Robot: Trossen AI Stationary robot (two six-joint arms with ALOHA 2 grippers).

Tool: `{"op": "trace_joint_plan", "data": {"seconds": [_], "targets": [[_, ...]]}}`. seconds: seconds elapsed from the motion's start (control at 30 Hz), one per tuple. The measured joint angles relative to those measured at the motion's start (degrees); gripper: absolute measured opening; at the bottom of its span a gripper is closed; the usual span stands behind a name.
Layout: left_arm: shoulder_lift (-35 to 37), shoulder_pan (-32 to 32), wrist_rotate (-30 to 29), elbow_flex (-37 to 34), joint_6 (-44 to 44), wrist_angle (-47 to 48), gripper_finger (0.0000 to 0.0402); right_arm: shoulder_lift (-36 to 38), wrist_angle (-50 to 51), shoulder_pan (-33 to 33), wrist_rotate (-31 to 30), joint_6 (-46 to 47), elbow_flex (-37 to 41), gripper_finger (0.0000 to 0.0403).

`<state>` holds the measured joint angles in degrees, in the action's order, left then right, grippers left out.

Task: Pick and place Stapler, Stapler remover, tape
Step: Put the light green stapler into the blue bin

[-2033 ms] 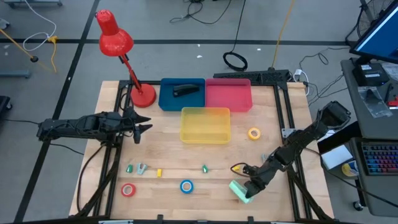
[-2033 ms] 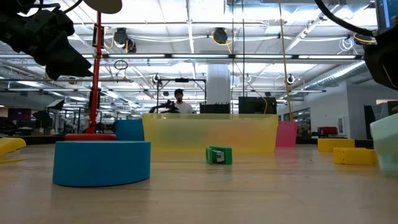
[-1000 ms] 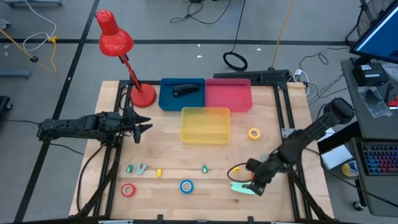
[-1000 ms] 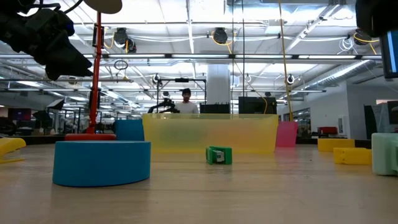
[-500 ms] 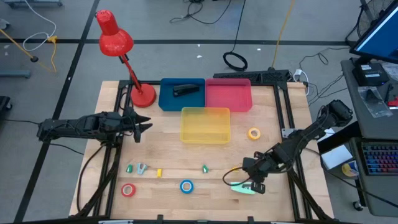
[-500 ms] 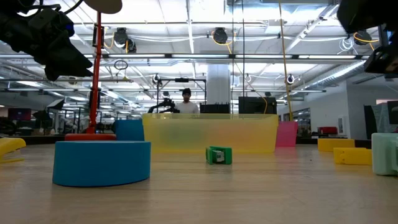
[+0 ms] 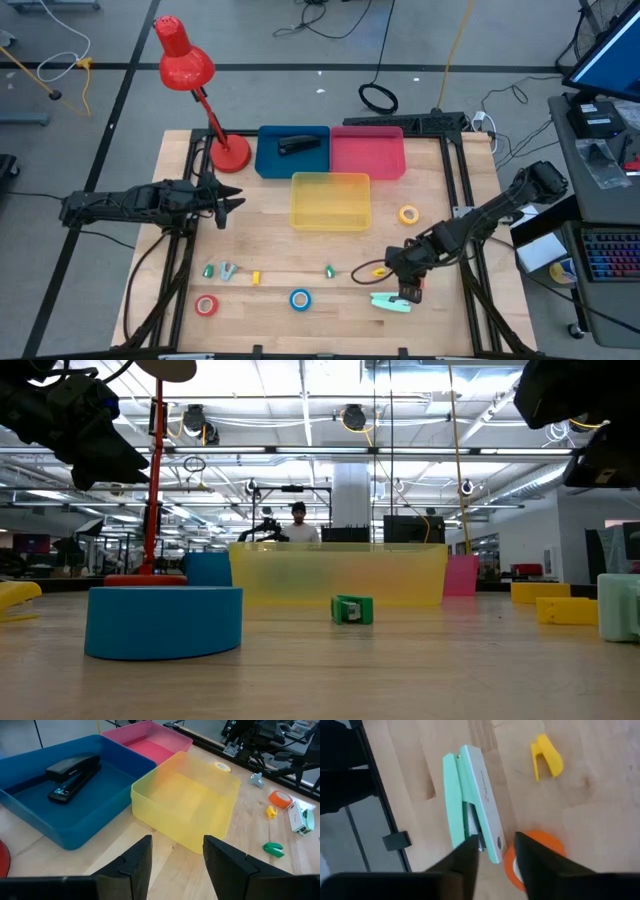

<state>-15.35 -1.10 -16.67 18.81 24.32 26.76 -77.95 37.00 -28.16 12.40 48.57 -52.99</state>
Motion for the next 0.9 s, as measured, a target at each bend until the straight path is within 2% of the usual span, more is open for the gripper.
{"op": "trace_joint_plan", "data": {"seconds": [0.17, 0.33, 0.5, 0.7, 0.9], "targets": [[0.0, 0.0, 0.0, 0.0, -0.2, 0.0, 0.0175, 0.0, -3.4, -0.1, 1.2, -1.5, 0.0, 0.0227], [0.0, 0.0, 0.0, 0.0, -0.2, 0.0, 0.0175, 0.0, -3.4, -0.2, 0.9, -2.5, 0.5, 0.0273], [0.0, 0.0, 0.0, 0.0, -0.2, 0.2, 0.0175, 0.1, -5.4, -0.2, 1.2, -1.9, 3.8, 0.0273], [0.0, 0.0, 0.0, 0.0, -0.2, 0.2, 0.0175, 0.1, -13.4, -0.6, 1.4, 0.2, 7.3, 0.0253], [0.0, 0.0, 0.0, 0.0, -0.1, 0.2, 0.0175, 0.1, -13.9, -1.9, 1.4, 0.5, 7.6, 0.0236]]}}
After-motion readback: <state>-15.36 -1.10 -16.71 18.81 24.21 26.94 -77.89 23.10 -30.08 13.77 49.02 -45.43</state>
